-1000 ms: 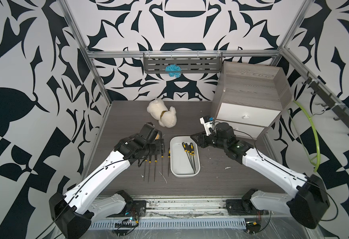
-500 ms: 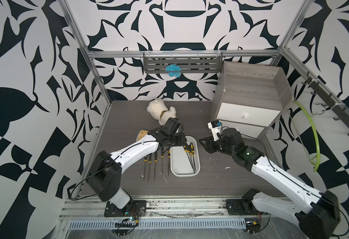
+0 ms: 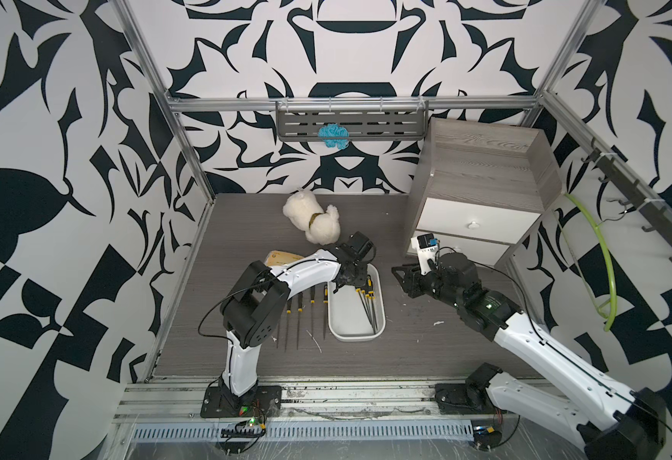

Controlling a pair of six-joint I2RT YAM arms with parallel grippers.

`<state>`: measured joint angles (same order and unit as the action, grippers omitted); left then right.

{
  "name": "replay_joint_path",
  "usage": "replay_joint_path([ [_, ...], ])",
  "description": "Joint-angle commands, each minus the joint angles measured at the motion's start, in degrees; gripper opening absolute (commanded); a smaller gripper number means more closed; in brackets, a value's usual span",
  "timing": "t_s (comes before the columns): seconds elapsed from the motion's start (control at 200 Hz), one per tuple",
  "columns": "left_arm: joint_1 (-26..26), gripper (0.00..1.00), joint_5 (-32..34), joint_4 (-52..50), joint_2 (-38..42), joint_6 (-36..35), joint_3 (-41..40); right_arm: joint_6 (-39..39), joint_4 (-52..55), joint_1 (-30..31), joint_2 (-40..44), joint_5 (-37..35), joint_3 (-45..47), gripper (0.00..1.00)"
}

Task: Take the file tool out of the storage box
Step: Pick up the file tool from the storage box.

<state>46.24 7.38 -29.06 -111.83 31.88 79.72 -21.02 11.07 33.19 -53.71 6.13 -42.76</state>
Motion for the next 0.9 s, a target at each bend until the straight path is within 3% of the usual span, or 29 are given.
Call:
replay_joint_path([
  [0.0,0.9,0.32,1.5,-2.4,-1.2,-0.6,2.0,-0.2,-2.5,-0.1,0.4,-0.3,-0.1,0.4],
  [0.335,0.9,0.32,3.3,-4.2,-4.9,-1.5,4.5,-0.6,-2.8,-0.1,-0.1,0.2,-0.1,0.4],
  [0.655,0.9,0.25,3.4,-3.8,-4.9,-1.4,4.0,-0.8,-3.1,-0.1,-0.8,0.5,0.0,0.4],
  [0.725,0.9,0.19,2.7,-4.1,-5.7,-1.4,4.4,-0.8,-3.1,-0.1,-0.9,0.6,-0.1,0.4],
  [0.895,0.9,0.26,3.9,-5.1,-6.7,-1.5,5.4,-1.0,-3.1,-0.1,-0.8,0.9,-0.1,0.4],
])
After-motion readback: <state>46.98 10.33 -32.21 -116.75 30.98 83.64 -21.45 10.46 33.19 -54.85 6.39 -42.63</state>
